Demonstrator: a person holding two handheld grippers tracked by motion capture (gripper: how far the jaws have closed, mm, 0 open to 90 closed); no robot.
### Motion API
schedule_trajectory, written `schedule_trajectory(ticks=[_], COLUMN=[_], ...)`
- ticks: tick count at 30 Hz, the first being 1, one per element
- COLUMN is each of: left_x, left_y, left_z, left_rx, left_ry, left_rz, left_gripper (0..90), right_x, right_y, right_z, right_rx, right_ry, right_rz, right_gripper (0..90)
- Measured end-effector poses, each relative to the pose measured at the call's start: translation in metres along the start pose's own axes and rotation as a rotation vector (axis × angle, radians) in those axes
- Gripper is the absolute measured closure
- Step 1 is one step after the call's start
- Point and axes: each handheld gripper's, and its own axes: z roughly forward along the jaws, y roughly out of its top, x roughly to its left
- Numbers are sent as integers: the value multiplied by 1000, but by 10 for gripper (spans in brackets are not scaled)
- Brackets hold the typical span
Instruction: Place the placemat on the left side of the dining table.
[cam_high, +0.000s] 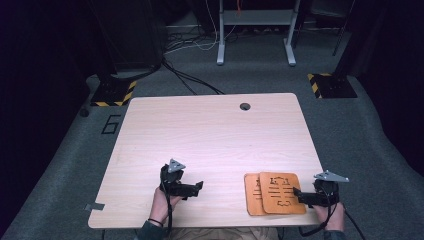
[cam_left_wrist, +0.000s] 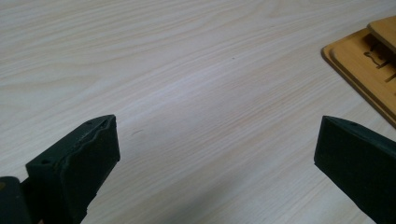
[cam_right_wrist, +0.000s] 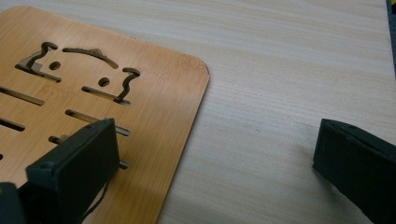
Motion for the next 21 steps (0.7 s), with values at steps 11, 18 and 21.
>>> schedule_trajectory(ticks=[11,18,21], left_x=[-28,-45,-52], left_y=[18,26,30], left_z=[23,37,43], left_rx=[35,65,72], left_ry=[-64,-106,-132], left_rz=[50,89,92], left_gripper=[0,0,0], right_x=[0,0,0], right_y=[0,0,0], right_z=[0,0,0], right_rx=[-2,-4,-4], right_ry=[-7,-7,-6], right_rz=[0,0,2], right_gripper=[0,0,0])
